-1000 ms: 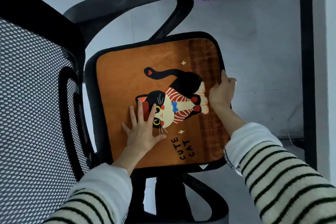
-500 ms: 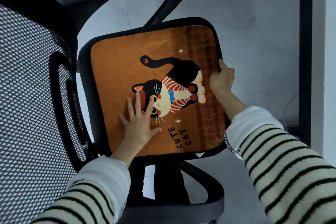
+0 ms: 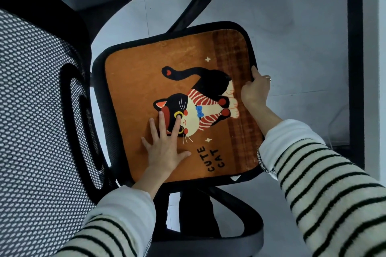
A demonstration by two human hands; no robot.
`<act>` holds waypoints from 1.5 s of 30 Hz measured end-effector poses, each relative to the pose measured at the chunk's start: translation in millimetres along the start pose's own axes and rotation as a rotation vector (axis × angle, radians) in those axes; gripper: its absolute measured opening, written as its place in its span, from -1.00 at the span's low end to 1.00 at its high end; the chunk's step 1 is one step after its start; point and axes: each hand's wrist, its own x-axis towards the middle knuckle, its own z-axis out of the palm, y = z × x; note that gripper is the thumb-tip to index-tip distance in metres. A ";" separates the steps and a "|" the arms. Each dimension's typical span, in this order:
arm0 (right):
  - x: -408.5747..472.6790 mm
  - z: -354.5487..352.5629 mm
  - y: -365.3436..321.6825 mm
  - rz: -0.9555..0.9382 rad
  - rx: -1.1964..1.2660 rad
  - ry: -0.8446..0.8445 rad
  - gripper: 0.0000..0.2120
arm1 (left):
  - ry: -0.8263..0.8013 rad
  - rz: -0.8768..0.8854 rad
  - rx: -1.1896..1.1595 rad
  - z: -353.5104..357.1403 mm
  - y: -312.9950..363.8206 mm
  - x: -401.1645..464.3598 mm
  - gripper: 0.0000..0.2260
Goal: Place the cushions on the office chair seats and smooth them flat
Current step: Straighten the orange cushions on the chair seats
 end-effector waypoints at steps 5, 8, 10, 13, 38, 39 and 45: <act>-27.4 3.5 16.2 -0.234 -0.414 0.040 -0.43 | -0.005 0.023 -0.002 -0.8 -3.7 0.7 -0.01; -62.5 13.7 40.9 -0.353 -0.626 -0.030 -0.43 | -0.026 0.023 -0.002 -4.9 -5.0 -1.4 -0.04; -88.3 17.4 53.8 -0.273 -0.622 -0.121 -0.43 | -0.070 0.027 -0.016 -13.0 -6.1 -2.1 -0.10; -117.9 16.2 63.4 -0.141 -0.618 -0.266 -0.40 | -0.177 0.027 -0.047 -38.3 -9.8 0.2 -0.27; -389.4 -122.8 -274.8 -0.253 -0.095 0.143 -0.57 | 0.433 0.934 -0.165 -413.1 -129.8 -269.2 -0.73; -399.0 -116.7 -287.1 -0.278 -0.083 0.155 -0.57 | 0.438 0.938 -0.183 -419.4 -147.6 -270.0 -0.73; -417.5 -101.4 -359.6 -0.369 -0.059 0.216 -0.59 | 0.401 0.930 -0.226 -455.1 -209.0 -247.0 -0.72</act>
